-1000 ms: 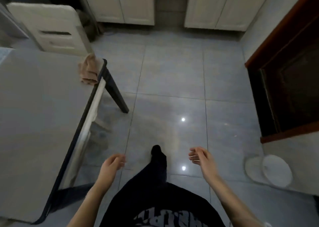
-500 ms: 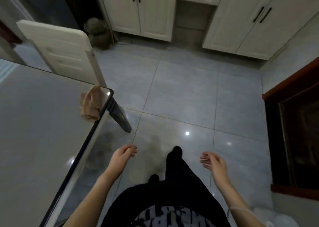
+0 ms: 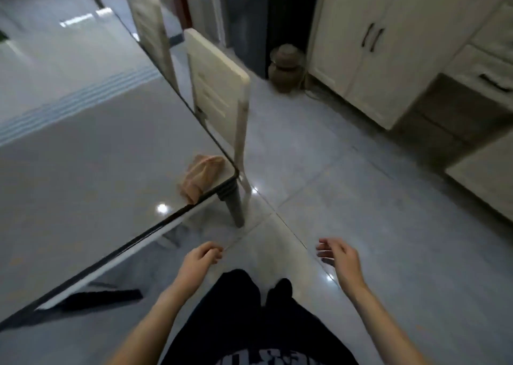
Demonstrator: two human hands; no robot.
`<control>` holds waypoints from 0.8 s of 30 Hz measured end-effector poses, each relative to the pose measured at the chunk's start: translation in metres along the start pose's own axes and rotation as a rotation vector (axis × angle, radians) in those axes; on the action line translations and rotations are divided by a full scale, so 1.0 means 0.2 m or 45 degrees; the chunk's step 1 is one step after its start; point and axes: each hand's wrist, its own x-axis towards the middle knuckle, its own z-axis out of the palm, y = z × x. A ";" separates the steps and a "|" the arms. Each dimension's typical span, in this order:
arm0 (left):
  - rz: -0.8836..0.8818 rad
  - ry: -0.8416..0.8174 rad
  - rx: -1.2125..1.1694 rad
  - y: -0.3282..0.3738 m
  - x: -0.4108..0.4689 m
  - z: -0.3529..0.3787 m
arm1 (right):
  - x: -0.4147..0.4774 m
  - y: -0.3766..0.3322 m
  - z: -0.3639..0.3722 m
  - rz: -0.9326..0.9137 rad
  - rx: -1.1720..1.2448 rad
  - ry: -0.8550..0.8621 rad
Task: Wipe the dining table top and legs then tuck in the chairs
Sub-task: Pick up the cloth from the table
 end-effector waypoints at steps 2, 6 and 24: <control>-0.008 0.106 -0.014 0.00 0.00 -0.05 | 0.12 -0.12 0.11 -0.039 -0.068 -0.131; -0.023 0.318 0.083 -0.02 0.04 -0.16 | 0.29 -0.35 0.42 -0.134 -0.188 -0.384; -0.276 0.443 0.387 -0.23 0.61 -0.83 | 0.93 -0.73 1.89 -1.141 -2.196 -1.267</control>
